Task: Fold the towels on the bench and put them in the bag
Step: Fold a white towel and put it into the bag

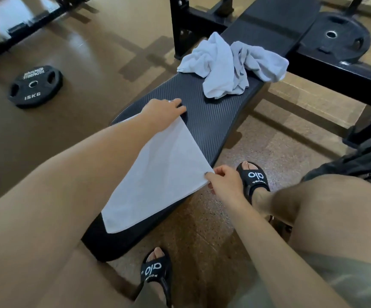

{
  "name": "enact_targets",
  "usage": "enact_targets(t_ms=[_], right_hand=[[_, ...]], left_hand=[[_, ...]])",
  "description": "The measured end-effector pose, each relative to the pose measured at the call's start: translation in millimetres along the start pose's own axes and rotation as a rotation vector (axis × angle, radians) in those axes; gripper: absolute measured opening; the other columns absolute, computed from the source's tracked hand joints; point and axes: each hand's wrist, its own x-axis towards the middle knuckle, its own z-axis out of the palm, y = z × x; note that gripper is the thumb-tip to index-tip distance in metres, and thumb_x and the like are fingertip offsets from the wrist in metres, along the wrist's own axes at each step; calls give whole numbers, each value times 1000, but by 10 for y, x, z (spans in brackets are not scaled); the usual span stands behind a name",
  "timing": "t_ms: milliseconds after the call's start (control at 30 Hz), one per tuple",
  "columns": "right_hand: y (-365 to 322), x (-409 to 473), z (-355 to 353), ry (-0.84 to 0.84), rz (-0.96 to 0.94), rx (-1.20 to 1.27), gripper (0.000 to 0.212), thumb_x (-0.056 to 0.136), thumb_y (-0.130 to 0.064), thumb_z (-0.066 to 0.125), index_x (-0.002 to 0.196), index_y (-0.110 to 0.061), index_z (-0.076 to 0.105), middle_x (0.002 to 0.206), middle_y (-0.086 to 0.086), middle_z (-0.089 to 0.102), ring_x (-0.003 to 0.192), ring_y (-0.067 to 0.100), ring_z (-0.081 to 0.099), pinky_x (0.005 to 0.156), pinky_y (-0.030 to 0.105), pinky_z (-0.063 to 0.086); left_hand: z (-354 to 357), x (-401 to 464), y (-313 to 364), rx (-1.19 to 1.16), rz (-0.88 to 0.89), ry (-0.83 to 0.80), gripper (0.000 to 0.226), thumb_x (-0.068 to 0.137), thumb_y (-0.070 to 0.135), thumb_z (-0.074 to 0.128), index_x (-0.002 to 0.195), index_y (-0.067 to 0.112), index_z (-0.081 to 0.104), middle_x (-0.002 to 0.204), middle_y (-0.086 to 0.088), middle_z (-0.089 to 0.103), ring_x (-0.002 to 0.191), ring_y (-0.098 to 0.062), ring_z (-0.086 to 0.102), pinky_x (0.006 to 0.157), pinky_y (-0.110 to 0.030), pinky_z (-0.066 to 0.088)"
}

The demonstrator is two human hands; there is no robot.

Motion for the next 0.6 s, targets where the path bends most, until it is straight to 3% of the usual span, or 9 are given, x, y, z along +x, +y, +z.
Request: enact_targets(t_ms=[100,267,400,600], right_hand=[[37,-19,5,6,-14,47,5,94,-24,67,91,-22,64,93,2,68,90,20,67,78,36,56],[69,-25,6,23,-24,50,5,93,-24,68,92,-21,65,93,2,67,89,19,66,73,32,52],[63,-30,2,25,-27,27,5,92,-25,69,92,-21,66,92,2,67,89,19,67,75,36,55],[54,-33,-7,19,-26,9,2,92,-25,69,92,-23,70,90,-1,69,88,18,67,78,38,55]], left_hand=[[-45,87,-68,41,57,-24,49,93,-2,53,137,12,40,142,-11,42,95,-32,63,51,-38,35],[-163,180,-108,103,105,-80,47,91,3,49,136,16,42,147,-12,36,74,-32,62,52,-35,39],[-126,179,-190,113,88,-68,43,92,10,50,134,16,40,120,-6,51,70,-29,55,51,-34,36],[-95,184,-234,179,87,-74,39,96,17,46,135,22,49,140,-8,45,71,-26,56,50,-31,32]])
